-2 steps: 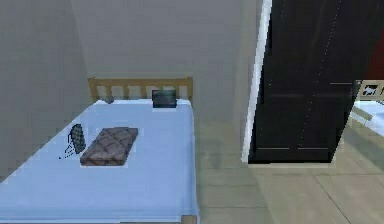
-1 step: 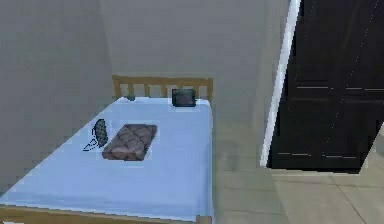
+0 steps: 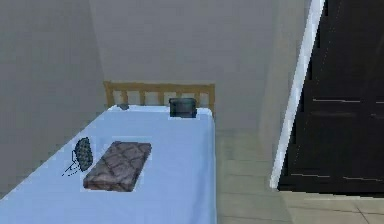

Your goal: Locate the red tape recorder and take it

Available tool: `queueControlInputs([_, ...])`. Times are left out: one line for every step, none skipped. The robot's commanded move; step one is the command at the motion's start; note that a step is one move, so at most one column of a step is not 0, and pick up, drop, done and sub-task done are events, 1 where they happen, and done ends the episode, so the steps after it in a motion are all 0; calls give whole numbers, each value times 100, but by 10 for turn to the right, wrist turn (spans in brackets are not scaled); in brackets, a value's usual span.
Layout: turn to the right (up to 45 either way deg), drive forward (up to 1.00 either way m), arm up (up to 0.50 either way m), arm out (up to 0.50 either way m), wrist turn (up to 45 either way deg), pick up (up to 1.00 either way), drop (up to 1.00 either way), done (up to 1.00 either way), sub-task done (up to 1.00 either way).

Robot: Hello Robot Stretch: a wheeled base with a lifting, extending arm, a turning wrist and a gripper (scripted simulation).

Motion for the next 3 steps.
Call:
queueControlInputs([450, 0, 0, 0, 0, 0, 0, 0, 0])
queueControlInputs([450, 0, 0, 0, 0, 0, 0, 0, 0])
queueControlInputs([30, 0, 0, 0, 0, 0, 0, 0, 0])
